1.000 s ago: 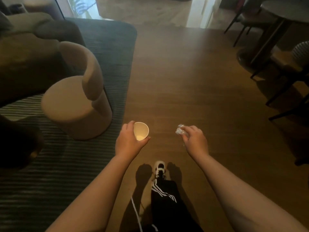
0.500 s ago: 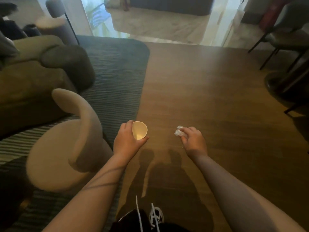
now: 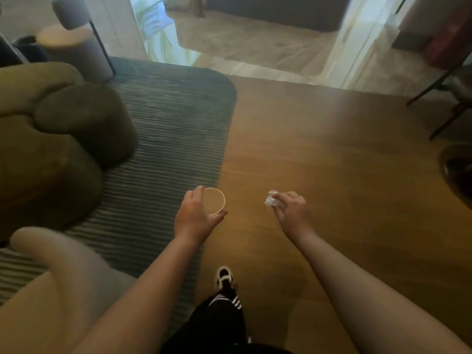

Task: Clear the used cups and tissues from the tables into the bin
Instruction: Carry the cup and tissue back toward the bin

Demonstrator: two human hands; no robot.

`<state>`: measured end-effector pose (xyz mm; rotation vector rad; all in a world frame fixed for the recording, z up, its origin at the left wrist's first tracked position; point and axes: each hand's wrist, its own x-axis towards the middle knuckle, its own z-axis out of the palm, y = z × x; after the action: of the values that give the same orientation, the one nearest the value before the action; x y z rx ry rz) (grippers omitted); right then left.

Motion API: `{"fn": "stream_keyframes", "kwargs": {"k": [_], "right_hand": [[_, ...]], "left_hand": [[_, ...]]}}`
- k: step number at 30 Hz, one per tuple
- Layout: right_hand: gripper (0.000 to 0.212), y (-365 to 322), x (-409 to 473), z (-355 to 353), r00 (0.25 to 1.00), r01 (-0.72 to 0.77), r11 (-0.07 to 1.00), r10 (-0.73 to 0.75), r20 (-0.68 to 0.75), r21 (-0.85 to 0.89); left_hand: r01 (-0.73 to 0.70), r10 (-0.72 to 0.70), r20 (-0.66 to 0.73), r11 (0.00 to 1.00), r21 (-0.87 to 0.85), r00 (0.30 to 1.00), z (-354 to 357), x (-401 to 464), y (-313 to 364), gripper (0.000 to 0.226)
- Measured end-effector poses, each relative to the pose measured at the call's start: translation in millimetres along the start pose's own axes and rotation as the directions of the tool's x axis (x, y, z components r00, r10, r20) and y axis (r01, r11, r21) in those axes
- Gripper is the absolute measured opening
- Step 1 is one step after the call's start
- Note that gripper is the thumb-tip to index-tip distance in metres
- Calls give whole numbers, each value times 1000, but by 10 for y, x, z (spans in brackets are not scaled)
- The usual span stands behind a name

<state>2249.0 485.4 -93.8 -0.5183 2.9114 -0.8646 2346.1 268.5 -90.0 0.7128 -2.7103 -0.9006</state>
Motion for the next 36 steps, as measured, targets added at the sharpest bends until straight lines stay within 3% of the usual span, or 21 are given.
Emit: {"fn": "stream_keyframes", "kwargs": {"k": [6, 13, 27, 36], "right_hand": [[24, -224, 1757, 7, 1000, -2, 1000, 2, -6, -11], [25, -229, 3181, 54, 999, -26, 999, 27, 32, -19], [26, 511, 6636, -207, 1000, 0, 1000, 0, 24, -15], [24, 817, 8135, -455, 1000, 12, 1000, -12, 23, -12]], "left_hand": [[-2, 2, 5, 1000, 10, 1000, -11, 1787, 210, 83], [22, -22, 9, 1000, 12, 1000, 161, 3196, 401, 84], [13, -12, -10, 999, 48, 1000, 1163, 6430, 1435, 82], [42, -40, -31, 996, 77, 999, 1514, 7818, 1923, 83]]}}
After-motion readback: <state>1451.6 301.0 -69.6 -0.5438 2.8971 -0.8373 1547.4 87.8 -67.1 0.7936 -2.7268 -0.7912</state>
